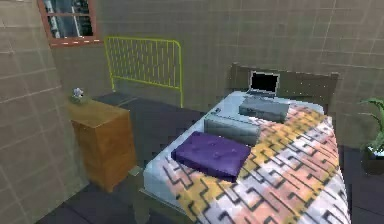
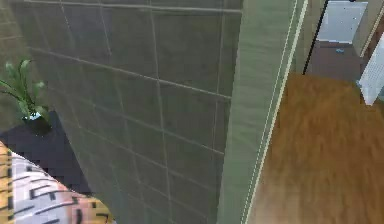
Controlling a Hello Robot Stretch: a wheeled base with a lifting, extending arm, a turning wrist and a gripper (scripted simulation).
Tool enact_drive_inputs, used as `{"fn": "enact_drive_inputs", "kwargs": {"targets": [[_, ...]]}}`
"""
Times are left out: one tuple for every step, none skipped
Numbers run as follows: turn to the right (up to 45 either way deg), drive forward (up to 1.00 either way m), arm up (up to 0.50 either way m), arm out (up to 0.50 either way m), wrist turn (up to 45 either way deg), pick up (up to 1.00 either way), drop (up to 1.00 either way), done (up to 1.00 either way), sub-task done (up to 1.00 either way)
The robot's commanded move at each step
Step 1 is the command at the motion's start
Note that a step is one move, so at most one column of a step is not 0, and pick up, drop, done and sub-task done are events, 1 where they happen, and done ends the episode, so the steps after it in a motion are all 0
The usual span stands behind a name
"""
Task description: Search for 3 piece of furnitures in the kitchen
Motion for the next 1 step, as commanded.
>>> {"fn": "enact_drive_inputs", "kwargs": {"targets": [[-45.0, 0.00, 0.00, 0.00, 0.0, 0.00, 0.00, 0.00, 0.00]]}}
